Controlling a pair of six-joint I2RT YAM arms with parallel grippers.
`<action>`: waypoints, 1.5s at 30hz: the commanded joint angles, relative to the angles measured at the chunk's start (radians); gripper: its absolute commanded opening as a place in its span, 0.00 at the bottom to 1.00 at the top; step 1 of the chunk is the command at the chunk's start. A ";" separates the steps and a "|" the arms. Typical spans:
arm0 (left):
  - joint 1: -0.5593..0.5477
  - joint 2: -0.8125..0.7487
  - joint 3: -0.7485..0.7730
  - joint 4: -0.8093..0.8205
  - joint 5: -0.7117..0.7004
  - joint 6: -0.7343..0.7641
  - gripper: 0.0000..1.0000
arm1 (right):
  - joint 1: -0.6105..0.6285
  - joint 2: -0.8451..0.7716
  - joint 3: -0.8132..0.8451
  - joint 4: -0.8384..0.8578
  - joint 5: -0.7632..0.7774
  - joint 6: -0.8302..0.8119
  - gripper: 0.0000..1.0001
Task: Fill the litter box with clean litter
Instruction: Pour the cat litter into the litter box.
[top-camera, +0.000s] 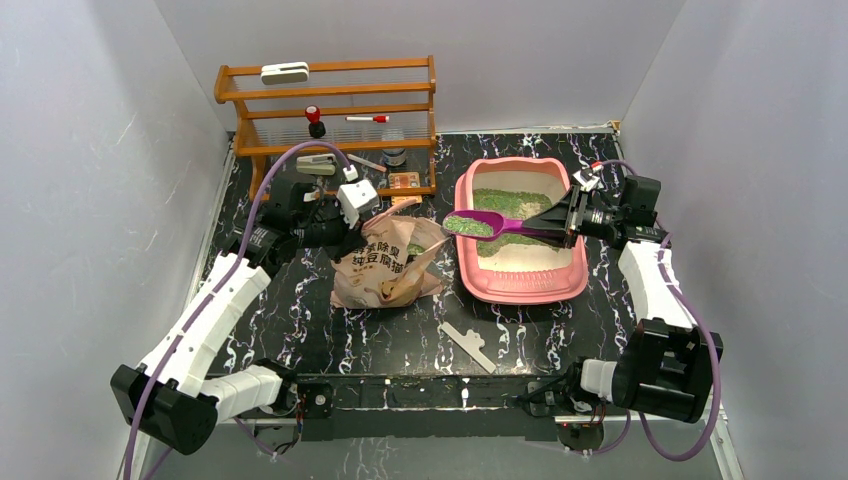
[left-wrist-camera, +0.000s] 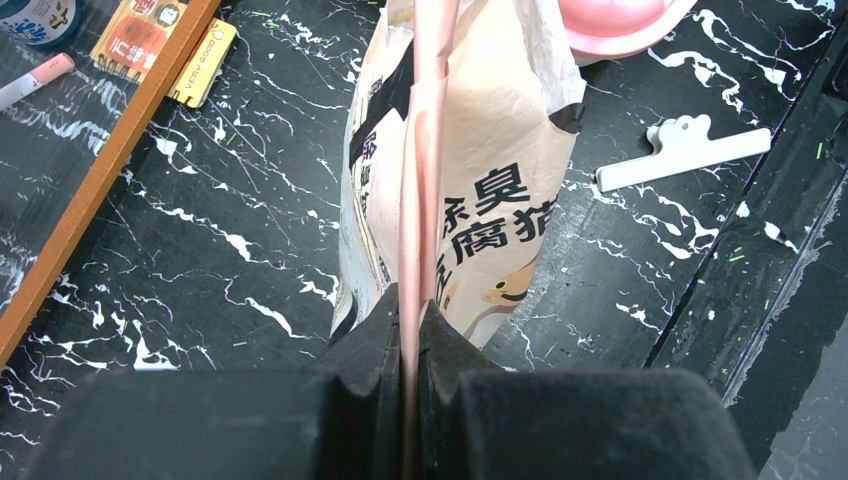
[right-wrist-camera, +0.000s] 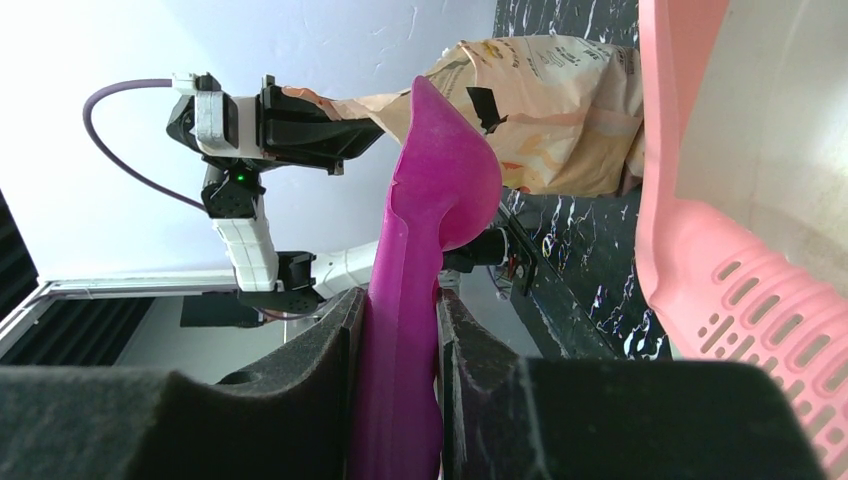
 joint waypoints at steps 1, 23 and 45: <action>-0.003 -0.024 0.025 0.105 0.084 -0.004 0.00 | 0.002 -0.001 0.043 0.053 -0.027 0.016 0.00; -0.003 -0.021 0.014 0.125 0.112 -0.034 0.00 | -0.203 0.037 -0.030 0.331 0.239 0.193 0.00; -0.004 -0.027 0.010 0.124 0.108 -0.040 0.00 | -0.091 0.144 0.232 -0.132 0.687 -0.255 0.00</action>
